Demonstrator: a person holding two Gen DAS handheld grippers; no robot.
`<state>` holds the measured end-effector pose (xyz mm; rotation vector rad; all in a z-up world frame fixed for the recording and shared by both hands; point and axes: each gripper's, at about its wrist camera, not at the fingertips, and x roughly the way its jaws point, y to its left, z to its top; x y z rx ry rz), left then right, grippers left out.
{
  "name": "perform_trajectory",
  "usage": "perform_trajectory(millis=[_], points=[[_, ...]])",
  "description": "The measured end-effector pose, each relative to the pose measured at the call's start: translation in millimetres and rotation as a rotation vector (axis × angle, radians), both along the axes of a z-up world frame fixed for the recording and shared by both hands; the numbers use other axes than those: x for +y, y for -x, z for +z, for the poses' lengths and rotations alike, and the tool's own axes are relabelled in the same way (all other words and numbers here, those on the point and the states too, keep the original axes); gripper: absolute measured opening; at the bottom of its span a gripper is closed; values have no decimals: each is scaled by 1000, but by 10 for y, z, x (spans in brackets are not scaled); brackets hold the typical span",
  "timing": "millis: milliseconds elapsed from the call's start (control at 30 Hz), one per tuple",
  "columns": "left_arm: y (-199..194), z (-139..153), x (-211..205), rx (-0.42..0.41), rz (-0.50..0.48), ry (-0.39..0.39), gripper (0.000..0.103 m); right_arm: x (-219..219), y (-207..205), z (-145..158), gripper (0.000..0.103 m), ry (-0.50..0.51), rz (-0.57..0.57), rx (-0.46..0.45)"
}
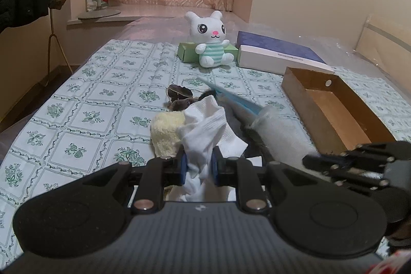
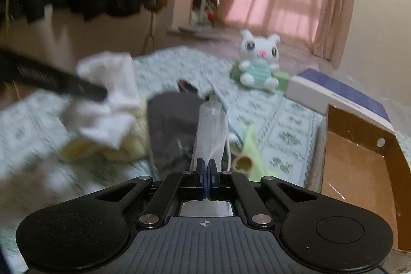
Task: Organize soft objects
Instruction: 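Lift the white cloth with the left gripper while the right gripper grasps the clear plastic bag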
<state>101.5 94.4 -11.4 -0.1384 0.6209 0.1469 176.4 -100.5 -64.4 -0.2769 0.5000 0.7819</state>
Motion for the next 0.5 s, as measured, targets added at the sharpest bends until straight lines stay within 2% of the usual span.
perform_trajectory(millis=[133, 333, 500], points=[[89, 80, -34, -6, -3, -4, 17, -151, 140, 260, 0, -83, 16, 19], [214, 266, -130, -37, -22, -30, 17, -479, 222, 579, 0, -199, 22, 124], [289, 396, -247, -63, -45, -42, 17, -819, 323, 737, 0, -256, -35, 182]])
